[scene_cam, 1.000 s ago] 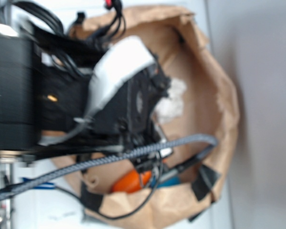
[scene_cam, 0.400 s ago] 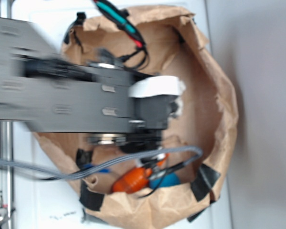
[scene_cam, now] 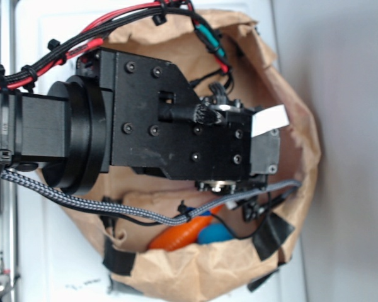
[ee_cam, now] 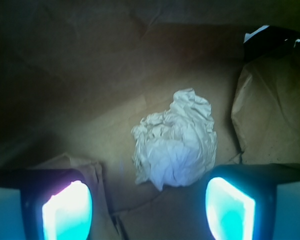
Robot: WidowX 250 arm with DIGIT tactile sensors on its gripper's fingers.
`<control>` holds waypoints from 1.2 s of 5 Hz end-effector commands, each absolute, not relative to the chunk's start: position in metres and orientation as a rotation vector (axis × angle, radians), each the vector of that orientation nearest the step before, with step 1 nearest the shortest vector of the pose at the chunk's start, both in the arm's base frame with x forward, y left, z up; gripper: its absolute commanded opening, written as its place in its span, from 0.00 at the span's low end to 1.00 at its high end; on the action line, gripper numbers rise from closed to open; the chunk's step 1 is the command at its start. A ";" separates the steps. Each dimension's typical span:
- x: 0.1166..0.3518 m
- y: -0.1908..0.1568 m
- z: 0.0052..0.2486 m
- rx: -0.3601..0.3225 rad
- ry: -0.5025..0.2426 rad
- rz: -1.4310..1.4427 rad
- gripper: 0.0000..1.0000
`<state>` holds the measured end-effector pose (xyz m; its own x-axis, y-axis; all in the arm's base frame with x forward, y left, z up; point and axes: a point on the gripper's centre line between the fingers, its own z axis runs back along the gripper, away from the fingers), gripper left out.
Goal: Grab the white paper.
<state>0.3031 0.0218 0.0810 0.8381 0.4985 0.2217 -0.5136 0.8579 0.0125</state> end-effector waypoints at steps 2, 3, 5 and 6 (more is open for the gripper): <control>0.314 0.047 0.101 0.171 -0.349 0.694 1.00; 0.310 0.047 0.088 0.193 -0.362 0.673 1.00; 0.301 0.029 0.067 0.145 -0.338 0.572 1.00; 0.305 0.021 0.057 0.161 -0.317 0.583 0.63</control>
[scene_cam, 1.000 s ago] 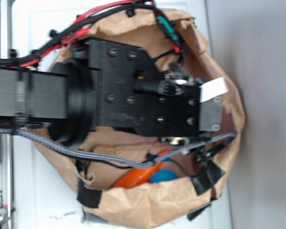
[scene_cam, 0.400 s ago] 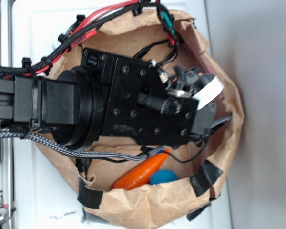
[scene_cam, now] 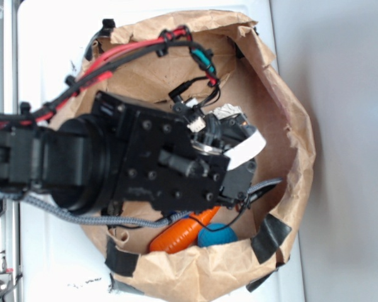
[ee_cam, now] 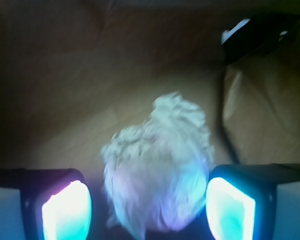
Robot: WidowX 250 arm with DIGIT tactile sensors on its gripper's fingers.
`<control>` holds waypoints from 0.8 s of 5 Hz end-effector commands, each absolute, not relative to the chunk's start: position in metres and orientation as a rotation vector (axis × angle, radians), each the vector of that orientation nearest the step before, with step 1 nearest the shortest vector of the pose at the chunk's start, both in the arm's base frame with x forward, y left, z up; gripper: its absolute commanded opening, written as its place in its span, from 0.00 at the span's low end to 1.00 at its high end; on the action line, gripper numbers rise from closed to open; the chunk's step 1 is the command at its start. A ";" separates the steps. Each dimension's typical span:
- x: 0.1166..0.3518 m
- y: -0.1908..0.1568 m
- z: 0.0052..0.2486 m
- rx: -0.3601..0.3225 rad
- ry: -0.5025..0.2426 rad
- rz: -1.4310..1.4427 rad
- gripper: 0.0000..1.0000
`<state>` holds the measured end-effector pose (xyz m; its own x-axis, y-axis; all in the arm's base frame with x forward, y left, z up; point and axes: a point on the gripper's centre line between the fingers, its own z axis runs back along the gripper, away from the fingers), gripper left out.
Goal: Grab the white paper.
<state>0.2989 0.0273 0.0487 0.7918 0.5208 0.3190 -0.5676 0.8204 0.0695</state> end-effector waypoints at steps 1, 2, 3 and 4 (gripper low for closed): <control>0.308 0.019 0.048 0.192 -0.324 0.597 0.00; 0.305 0.016 0.049 0.223 -0.361 0.588 0.00; 0.303 0.014 0.050 0.243 -0.376 0.581 0.00; 0.300 0.013 0.057 0.237 -0.372 0.584 0.03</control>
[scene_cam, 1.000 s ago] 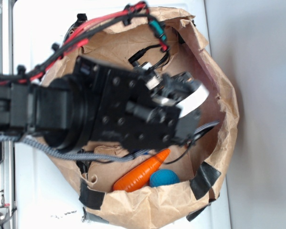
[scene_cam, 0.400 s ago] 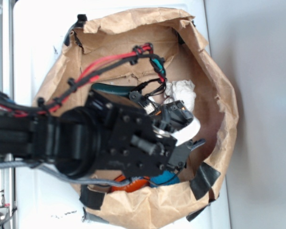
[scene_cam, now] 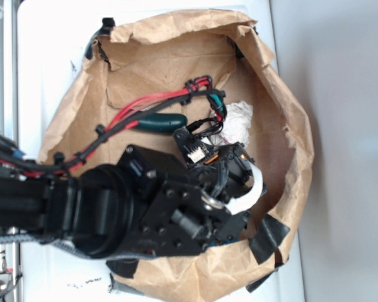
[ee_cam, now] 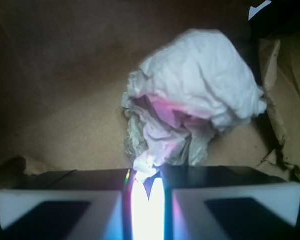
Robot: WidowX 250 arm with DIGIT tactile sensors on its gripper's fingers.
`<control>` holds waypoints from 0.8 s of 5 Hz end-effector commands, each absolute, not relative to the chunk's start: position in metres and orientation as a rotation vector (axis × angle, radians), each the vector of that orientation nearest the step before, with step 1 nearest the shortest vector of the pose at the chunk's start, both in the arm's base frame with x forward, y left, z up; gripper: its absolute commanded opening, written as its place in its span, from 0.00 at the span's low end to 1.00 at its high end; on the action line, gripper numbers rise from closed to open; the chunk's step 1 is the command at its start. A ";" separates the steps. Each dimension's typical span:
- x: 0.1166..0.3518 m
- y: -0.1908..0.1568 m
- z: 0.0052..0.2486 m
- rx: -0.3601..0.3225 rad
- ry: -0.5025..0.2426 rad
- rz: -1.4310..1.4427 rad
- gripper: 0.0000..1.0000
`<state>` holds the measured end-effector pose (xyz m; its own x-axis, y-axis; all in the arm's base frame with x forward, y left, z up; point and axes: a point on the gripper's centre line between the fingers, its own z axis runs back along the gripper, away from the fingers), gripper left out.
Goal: Grab the white paper.
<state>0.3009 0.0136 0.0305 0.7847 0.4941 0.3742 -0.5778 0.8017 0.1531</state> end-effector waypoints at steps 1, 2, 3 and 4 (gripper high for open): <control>0.299 0.016 0.065 0.215 -0.348 0.592 1.00; 0.296 0.018 0.070 0.198 -0.350 0.594 1.00; 0.294 0.025 0.076 0.218 -0.339 0.630 1.00; 0.295 0.034 0.077 0.232 -0.346 0.671 1.00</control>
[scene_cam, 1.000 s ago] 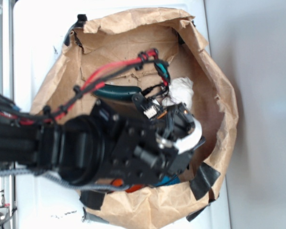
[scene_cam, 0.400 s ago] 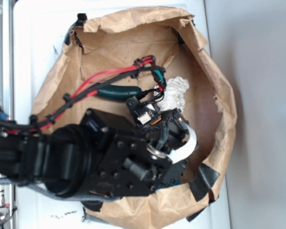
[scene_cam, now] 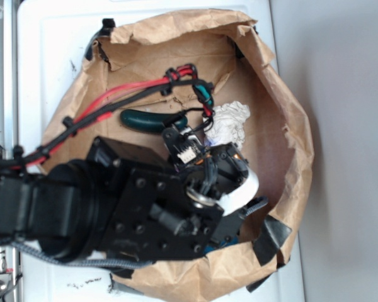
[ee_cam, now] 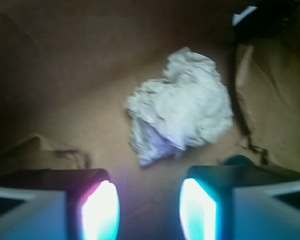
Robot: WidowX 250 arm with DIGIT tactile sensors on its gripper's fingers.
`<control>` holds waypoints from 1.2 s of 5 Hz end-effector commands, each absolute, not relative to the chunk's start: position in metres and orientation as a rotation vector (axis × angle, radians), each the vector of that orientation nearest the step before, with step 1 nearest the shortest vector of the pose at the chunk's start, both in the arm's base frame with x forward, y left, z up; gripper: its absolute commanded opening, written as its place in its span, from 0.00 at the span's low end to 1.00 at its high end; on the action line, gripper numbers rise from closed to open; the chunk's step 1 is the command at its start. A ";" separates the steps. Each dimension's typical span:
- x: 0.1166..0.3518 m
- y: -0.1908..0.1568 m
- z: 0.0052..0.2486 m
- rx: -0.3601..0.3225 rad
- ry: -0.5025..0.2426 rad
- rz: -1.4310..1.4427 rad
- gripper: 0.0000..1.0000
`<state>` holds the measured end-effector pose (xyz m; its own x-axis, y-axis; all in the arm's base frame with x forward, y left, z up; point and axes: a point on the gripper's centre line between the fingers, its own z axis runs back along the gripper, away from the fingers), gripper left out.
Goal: Grab the white paper.
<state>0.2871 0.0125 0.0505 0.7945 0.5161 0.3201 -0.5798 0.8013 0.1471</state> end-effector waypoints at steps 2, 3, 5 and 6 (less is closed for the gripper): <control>0.317 0.044 0.068 0.304 -0.383 0.771 1.00; 0.321 0.044 0.067 0.296 -0.391 0.781 1.00; 0.320 0.040 0.066 0.281 -0.379 0.770 0.00; 0.318 0.040 0.067 0.285 -0.386 0.770 0.00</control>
